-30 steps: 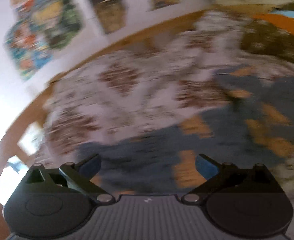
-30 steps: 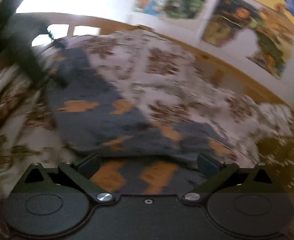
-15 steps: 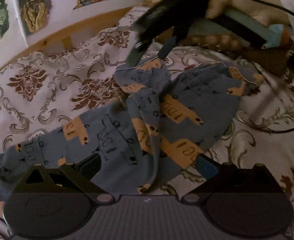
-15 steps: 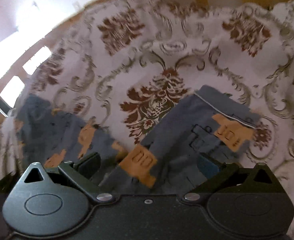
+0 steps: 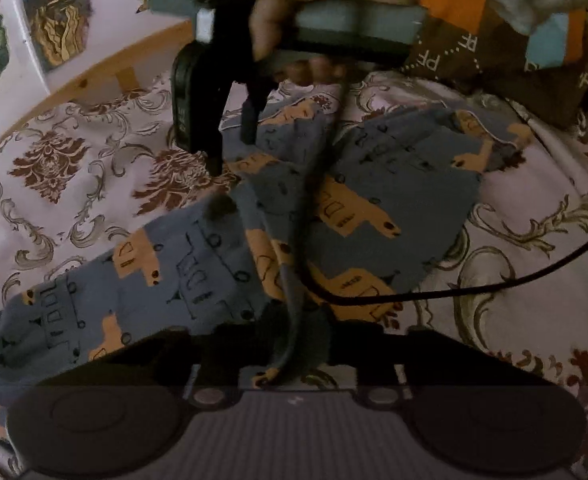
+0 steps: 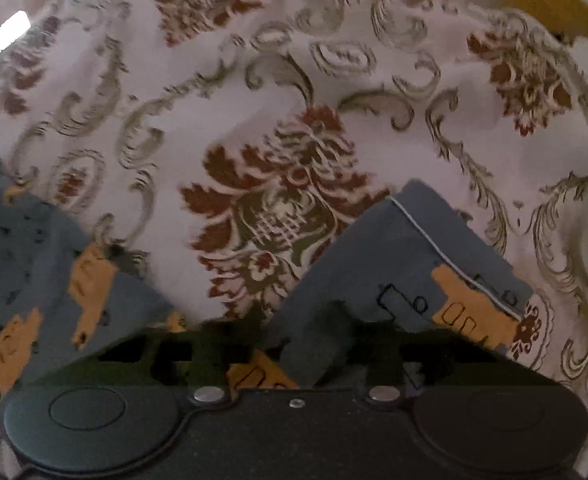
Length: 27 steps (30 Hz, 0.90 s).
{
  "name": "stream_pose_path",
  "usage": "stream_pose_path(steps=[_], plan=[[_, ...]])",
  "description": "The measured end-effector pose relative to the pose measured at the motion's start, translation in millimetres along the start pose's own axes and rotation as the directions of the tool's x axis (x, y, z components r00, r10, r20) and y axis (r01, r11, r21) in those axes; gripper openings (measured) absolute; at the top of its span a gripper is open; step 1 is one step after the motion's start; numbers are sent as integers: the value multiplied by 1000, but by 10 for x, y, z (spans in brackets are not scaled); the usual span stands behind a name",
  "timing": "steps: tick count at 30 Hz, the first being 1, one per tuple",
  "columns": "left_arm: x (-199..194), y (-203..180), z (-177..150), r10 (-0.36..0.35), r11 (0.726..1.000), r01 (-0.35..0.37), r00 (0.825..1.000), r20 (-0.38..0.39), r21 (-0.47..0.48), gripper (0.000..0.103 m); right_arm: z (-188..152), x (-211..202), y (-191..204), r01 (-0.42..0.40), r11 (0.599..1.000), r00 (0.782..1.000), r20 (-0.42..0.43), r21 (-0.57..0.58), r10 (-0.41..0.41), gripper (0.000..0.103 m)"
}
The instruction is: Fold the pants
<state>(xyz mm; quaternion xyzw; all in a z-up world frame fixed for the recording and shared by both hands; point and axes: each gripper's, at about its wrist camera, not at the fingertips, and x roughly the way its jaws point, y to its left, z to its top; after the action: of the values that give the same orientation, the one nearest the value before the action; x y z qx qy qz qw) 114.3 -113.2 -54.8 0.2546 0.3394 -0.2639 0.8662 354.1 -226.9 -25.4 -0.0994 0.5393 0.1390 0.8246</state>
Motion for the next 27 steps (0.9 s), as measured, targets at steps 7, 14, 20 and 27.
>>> stream_pose_path(steps=[7,14,20,27], plan=[[-9,84,42,7,999,-7,1000,-3,-44,4,-232,-415,-382,-106,973,986,149,207,76,0],[-149,40,44,32,996,-37,998,60,76,3,-1406,-1524,-913,-213,861,911,413,461,4,0],[-151,-95,3,11,970,-22,999,49,243,3,-2592,-1455,-863,-194,743,923,376,640,-83,0],[28,-157,-94,-16,961,24,999,-33,275,3,-2892,-1172,-688,-147,748,931,346,647,-116,2]])
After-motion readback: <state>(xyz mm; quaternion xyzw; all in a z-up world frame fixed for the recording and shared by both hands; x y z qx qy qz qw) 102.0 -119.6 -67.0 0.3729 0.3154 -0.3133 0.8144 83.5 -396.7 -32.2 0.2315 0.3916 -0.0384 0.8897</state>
